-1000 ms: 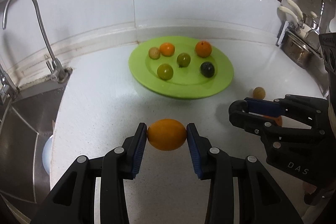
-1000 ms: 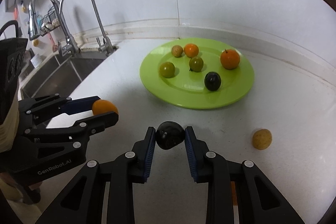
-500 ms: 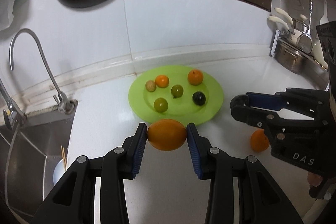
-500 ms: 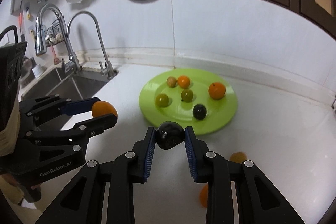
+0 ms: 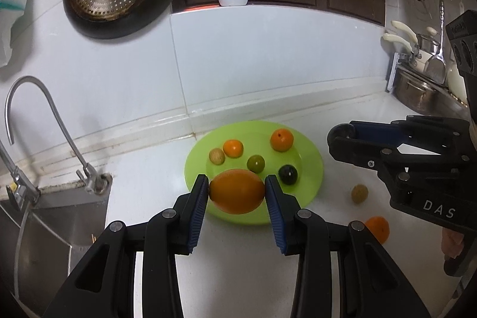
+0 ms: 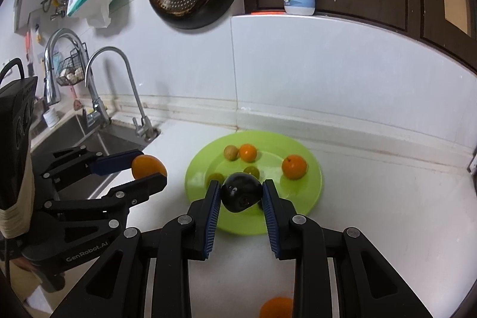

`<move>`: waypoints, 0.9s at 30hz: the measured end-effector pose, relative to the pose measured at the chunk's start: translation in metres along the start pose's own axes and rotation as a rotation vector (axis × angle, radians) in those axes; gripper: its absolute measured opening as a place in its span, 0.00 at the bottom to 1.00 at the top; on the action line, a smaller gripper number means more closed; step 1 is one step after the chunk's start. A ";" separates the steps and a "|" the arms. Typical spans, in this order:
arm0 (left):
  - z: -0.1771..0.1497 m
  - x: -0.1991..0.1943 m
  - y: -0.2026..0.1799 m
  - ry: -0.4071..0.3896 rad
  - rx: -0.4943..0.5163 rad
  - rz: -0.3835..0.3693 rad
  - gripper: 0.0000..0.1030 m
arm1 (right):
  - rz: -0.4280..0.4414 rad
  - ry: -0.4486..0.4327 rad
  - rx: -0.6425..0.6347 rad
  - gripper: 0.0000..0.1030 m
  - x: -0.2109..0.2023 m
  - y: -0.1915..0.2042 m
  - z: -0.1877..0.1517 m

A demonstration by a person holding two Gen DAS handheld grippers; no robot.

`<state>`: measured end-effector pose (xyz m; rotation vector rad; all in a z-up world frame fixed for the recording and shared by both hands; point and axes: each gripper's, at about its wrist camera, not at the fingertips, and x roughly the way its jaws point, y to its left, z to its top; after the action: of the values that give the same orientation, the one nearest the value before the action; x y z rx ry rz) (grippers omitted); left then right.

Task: Organize fruits
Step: 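Carry the orange and plum over the green plate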

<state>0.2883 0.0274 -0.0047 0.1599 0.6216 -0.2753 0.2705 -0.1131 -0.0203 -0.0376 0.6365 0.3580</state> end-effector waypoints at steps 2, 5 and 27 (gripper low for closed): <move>0.005 0.003 0.001 -0.005 0.003 0.000 0.37 | 0.001 -0.004 -0.001 0.29 0.002 -0.003 0.005; 0.010 0.008 0.002 -0.008 0.004 0.000 0.37 | -0.001 -0.005 -0.003 0.29 0.007 -0.006 0.011; 0.034 0.070 0.016 0.037 -0.009 0.005 0.37 | 0.028 0.042 -0.019 0.29 0.065 -0.028 0.040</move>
<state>0.3659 0.0204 -0.0181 0.1578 0.6595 -0.2656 0.3515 -0.1129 -0.0283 -0.0545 0.6756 0.3910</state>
